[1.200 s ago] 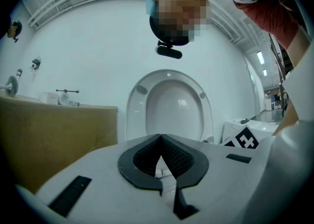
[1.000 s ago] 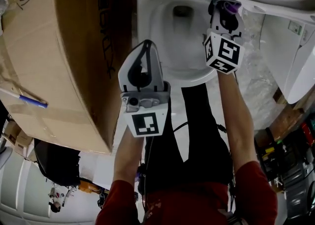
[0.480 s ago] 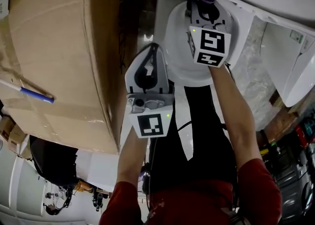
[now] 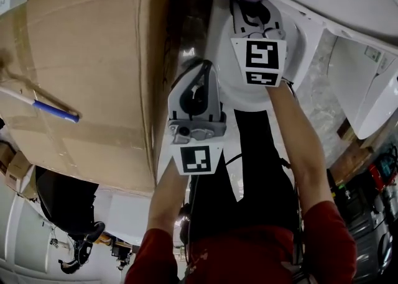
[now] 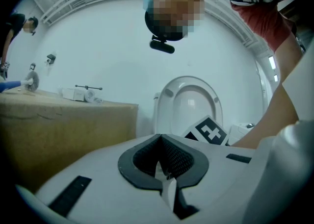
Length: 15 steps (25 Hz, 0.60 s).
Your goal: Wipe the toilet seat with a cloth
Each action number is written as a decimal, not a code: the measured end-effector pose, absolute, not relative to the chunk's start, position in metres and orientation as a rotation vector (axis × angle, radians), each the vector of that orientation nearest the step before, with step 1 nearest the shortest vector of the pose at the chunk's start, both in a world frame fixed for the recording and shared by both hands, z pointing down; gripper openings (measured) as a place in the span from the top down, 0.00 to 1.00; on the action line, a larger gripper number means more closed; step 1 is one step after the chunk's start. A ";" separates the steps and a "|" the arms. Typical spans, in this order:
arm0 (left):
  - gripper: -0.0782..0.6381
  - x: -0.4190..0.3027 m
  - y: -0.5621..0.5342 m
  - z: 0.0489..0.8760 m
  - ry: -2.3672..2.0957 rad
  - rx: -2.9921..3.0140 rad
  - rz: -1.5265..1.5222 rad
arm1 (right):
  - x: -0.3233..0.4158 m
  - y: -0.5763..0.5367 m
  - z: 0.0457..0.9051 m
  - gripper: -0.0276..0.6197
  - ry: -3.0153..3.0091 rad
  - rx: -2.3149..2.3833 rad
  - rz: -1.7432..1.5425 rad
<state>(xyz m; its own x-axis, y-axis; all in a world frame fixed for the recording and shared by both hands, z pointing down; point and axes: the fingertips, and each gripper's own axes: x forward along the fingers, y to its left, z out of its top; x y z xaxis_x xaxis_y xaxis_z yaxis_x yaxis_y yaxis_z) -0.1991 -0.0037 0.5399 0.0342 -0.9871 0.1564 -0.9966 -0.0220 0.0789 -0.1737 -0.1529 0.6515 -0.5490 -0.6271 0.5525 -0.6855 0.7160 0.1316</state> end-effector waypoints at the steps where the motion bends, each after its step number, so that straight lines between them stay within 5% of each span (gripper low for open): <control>1: 0.87 -0.200 -0.003 0.539 -2.072 2.137 0.090 | -0.175 -0.152 0.645 0.86 -2.350 0.988 0.129; 15: 0.87 -0.191 -0.008 0.485 -2.089 2.155 0.068 | -0.185 -0.154 0.533 0.86 -2.475 0.990 0.079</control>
